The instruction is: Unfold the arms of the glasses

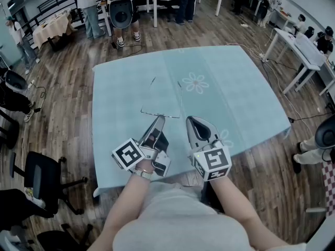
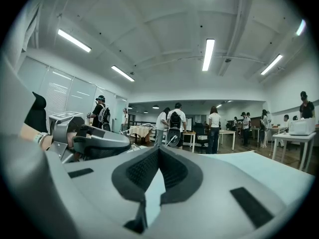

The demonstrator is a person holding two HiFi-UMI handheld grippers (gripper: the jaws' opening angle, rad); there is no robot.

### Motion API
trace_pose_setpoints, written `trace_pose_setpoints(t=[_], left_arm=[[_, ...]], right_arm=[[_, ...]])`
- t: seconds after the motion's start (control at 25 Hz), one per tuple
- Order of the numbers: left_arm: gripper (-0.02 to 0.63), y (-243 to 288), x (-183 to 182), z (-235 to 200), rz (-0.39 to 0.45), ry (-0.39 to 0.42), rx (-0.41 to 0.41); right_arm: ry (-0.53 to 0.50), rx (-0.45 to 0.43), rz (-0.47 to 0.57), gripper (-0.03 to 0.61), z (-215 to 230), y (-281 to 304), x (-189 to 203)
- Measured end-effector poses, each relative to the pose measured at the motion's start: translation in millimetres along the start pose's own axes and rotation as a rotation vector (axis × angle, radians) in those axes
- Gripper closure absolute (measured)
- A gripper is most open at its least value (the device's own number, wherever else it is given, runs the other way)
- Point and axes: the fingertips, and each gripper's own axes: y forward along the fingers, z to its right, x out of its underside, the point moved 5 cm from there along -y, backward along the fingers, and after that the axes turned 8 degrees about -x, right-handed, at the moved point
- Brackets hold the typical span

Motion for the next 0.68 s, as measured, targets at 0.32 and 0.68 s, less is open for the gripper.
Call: trace_pose_setpoints(t=[0.32, 0.68], left_arm=[[0.606, -0.6, 3.9, -2.8, 0.026, -0.009, -0.024], [0.606, 0.6, 5.5, -0.5, 0.035, 0.006, -0.022]], right_arm=[[0.010, 0.006, -0.008, 0.572, 2.6, 0.4, 3.2], [0.008, 0.001, -0.010, 0.572, 4.1, -2.6, 5.1]])
